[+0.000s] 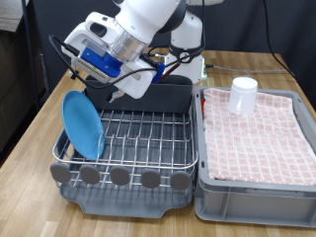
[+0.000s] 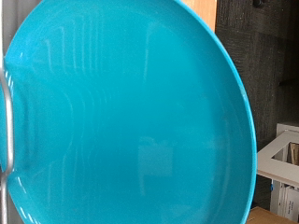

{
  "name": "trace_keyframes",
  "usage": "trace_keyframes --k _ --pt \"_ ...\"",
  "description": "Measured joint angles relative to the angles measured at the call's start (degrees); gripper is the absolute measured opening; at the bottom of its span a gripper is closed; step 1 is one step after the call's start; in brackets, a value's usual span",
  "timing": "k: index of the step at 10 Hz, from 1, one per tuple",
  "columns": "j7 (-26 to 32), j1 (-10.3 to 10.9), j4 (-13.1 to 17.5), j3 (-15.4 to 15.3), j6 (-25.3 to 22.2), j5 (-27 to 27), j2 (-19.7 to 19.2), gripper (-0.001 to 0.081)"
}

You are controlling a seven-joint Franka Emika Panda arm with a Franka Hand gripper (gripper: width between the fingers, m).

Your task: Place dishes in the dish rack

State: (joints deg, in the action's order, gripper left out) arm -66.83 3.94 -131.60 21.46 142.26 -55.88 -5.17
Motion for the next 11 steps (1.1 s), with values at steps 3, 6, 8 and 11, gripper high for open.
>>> trace_keyframes --k 3,6,8,11 --pt "0.0 0.0 0.0 -0.1 0.1 0.2 0.0 0.0802" --pt "0.0 0.0 0.0 -0.3 0.2 0.9 0.0 0.0802" --pt "0.0 0.0 0.0 -0.4 0.2 1.1 0.0 0.0802" --pt "0.3 0.0 0.1 -0.6 -0.1 3.3 0.0 0.0802"
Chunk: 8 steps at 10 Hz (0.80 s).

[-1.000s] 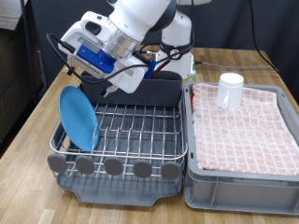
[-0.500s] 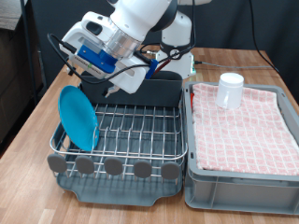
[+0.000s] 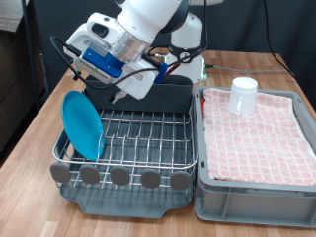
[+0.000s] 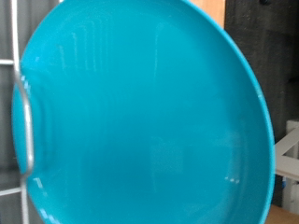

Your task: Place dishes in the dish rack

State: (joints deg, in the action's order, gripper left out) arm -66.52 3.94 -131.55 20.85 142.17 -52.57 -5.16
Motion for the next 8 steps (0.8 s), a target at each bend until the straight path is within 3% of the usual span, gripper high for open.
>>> trace_keyframes --k 4,8 --pt "5.6 0.1 0.6 -1.0 -1.0 9.7 2.3 0.0802" --pt "15.4 0.6 1.7 -2.2 -8.4 21.1 8.4 0.0802"
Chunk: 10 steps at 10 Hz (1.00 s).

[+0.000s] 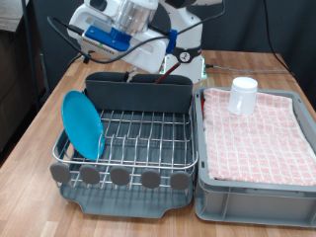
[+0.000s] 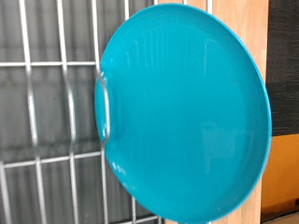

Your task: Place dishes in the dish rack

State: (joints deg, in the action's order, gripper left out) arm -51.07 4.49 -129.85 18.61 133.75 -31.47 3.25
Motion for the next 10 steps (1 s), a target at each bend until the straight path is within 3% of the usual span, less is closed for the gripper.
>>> trace_keyframes --k 3,7,10 --pt "4.3 0.7 0.5 -0.4 -3.0 4.9 4.7 0.0802" --pt "4.6 1.0 1.4 -2.8 -9.8 5.2 10.2 0.0802" --pt "4.6 1.0 1.7 -4.1 -11.3 4.3 12.1 0.0802"
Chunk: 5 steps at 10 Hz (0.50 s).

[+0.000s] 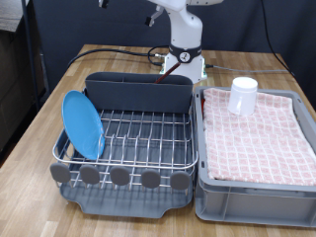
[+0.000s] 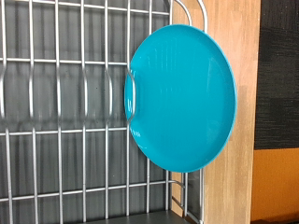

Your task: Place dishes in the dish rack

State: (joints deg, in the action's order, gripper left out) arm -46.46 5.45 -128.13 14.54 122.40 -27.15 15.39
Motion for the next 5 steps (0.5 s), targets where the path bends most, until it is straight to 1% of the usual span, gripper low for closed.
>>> trace_keyframes --k 1,2,4,5 --pt "0.0 0.1 0.0 0.0 0.7 0.3 -0.1 0.0802" --pt "0.1 0.6 0.0 -0.3 1.0 2.2 -0.1 0.0802" --pt "-0.3 3.0 0.2 -1.5 0.3 8.7 -0.5 0.0802" --pt "-2.5 4.0 0.3 -2.6 -0.8 10.3 -0.8 0.0802"
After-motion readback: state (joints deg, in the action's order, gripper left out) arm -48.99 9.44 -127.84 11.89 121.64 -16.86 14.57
